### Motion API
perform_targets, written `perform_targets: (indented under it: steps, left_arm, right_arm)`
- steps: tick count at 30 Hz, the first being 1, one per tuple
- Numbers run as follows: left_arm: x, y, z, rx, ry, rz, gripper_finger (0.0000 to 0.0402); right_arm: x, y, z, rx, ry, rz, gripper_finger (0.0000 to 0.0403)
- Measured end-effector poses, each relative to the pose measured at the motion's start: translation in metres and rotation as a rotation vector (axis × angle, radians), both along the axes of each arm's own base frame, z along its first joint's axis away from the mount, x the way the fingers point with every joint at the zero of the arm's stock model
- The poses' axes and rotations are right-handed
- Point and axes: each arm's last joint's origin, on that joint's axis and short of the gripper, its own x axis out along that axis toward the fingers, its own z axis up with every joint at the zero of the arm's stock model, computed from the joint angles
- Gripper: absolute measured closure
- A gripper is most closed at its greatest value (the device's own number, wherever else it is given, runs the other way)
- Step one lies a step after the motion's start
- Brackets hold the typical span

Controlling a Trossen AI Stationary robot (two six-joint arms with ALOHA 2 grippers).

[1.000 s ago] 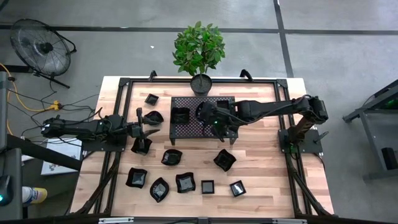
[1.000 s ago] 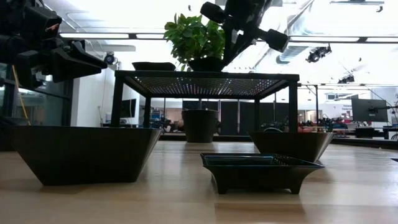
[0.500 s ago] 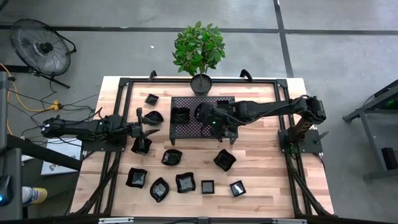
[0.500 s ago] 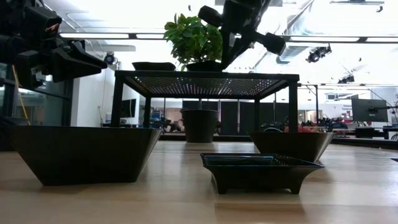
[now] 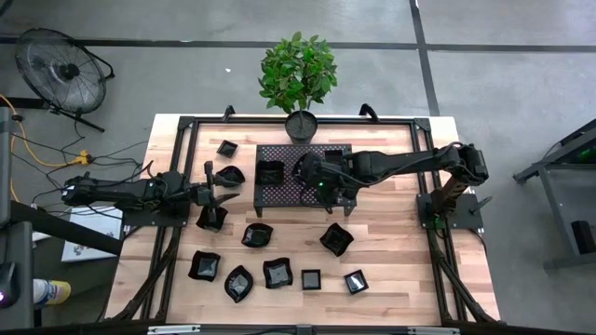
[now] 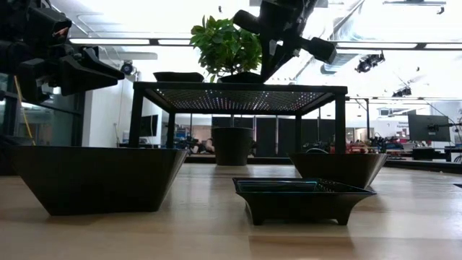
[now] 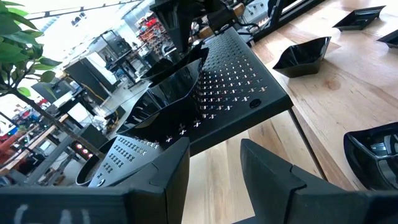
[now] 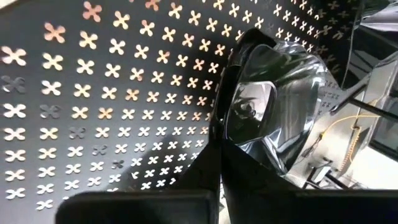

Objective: Pick & Place Mini shaped plates
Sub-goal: Stack the black leaf-shaped plate on top of the other black leaf-shaped plate on the shelf, then stack the black distorted square plate on top of the other black distorted square plate on the shelf

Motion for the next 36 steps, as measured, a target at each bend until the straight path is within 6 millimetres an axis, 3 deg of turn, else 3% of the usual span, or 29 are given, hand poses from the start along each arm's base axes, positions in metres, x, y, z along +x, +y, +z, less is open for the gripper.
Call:
perform_targets:
  steps: [13, 27, 31, 36]
  left_arm:
    - [0.0, 0.0, 0.0, 0.0, 0.0, 0.0, 0.0261]
    - [0.0, 0.0, 0.0, 0.0, 0.0, 0.0, 0.0261]
    - [0.0, 0.0, 0.0, 0.0, 0.0, 0.0, 0.0261]
    - [0.0, 0.0, 0.0, 0.0, 0.0, 0.0, 0.0261]
  right_arm:
    - [0.0, 0.002, -0.001, 0.068, -0.014, -0.006, 0.0399]
    - [0.001, 0.002, 0.0, 0.086, -0.023, -0.01, 0.034]
    - [0.001, 0.0, 0.002, 0.051, -0.079, -0.116, 0.0322]
    - [-0.006, 0.0, 0.011, 0.101, -0.214, -0.372, 0.0306]
